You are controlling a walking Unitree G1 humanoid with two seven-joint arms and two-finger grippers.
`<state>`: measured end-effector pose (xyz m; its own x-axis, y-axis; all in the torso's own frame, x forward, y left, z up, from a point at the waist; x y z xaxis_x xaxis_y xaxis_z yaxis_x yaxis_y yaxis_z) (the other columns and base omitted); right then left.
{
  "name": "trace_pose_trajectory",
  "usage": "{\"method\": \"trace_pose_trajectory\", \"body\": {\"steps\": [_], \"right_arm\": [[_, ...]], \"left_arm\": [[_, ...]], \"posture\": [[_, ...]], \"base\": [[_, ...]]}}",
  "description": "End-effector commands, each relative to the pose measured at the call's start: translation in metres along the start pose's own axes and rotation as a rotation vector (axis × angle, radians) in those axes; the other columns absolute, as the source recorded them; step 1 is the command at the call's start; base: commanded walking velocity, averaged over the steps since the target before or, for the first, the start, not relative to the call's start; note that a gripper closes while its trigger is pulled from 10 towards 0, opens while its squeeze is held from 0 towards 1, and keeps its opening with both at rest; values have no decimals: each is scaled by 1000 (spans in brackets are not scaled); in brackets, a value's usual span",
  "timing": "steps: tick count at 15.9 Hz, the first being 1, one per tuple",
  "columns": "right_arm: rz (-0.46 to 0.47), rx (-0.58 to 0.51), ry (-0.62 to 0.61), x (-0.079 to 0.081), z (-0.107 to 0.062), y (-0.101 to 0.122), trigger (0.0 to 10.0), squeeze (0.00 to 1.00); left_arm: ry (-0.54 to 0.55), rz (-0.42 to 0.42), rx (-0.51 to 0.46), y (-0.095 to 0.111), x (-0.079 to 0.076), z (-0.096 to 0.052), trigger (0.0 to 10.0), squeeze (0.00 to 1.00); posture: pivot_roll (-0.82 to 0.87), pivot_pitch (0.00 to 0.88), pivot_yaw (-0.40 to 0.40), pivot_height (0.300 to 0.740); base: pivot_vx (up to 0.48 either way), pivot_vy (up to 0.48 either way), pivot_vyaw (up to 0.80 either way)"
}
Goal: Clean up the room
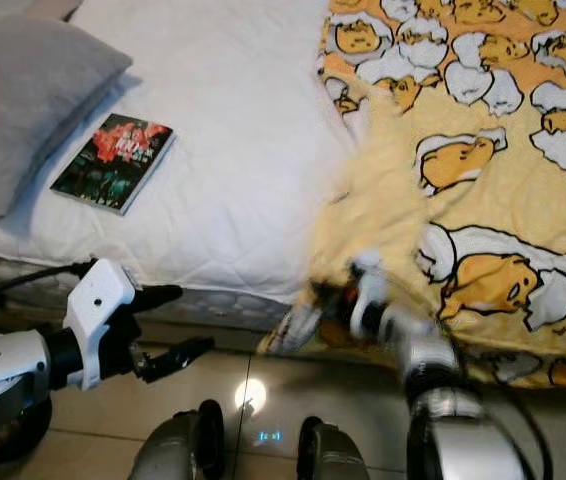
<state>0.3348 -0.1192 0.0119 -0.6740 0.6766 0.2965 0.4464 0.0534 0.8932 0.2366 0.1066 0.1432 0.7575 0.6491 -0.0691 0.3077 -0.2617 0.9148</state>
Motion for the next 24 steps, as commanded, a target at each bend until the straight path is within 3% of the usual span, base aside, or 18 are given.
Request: {"method": "trace_pose_trajectory", "body": {"steps": [1,4,6,7,8,9,13,15,16,17,21,24], "right_arm": [[-38,20,96,15,2,-2,0,0],[-137,139,229,39,-5,-32,0,0],[-214,225,245,45,-11,-52,0,0],[-239,290,210,40,-15,-62,10000,0],[-221,305,223,42,-16,-65,10000,0],[-199,320,240,44,-19,-68,10000,1000],[-161,271,217,47,-23,-58,10000,1000],[-79,149,233,59,-38,-32,10000,1000],[-95,117,177,54,-46,-22,10000,1000],[-103,69,119,48,-51,-10,10000,0],[-191,-44,-173,28,-59,29,10000,0],[-153,-168,-451,16,-74,49,10000,0]], "left_arm": [[1,-1,7,-2,0,1,10000,0],[-9,0,2,-1,-2,4,10000,0],[-18,3,-3,-1,-3,7,10000,0],[-20,9,-4,-1,-3,9,10000,0],[-20,13,-4,-2,-3,9,10000,0],[-19,16,-4,-2,-3,10,10000,0],[-6,14,-24,1,1,15,10000,0],[28,-6,-61,1,9,23,10000,0],[54,-15,-79,1,14,27,10000,0],[95,-26,-96,1,21,31,10000,0],[374,-109,-169,0,57,40,10000,0],[610,-118,-170,-11,77,38,10000,0]], "posture": [[145,212,15,740],[141,197,19,740],[139,189,18,740],[136,180,17,740],[136,178,16,740],[136,174,15,740],[119,145,11,740],[72,96,5,740],[48,77,6,740],[32,61,9,740],[-34,0,28,740],[-62,0,54,740]], "base": [[0,0,0],[0,0,0],[0,0,0],[0,0,0],[0,0,0],[0,0,0],[0,0,0],[0,0,0],[0,0,0],[0,0,0],[0,0,0],[0,0,0]]}}
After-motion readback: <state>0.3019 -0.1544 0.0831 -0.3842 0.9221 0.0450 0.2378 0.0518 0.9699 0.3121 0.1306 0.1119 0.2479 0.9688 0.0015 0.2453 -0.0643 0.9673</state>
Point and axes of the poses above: a point about 5 cm out from each wrist's last joint towards the gripper, its own z axis pointing out of the wrist towards the gripper, its own y axis along the axis of the wrist's last joint, x = y × z, the point moved 6 cm from there along z, pointing out of the wrist towards the gripper, and after that the axes turned 6 degrees about -z, right-handed, at the moved point
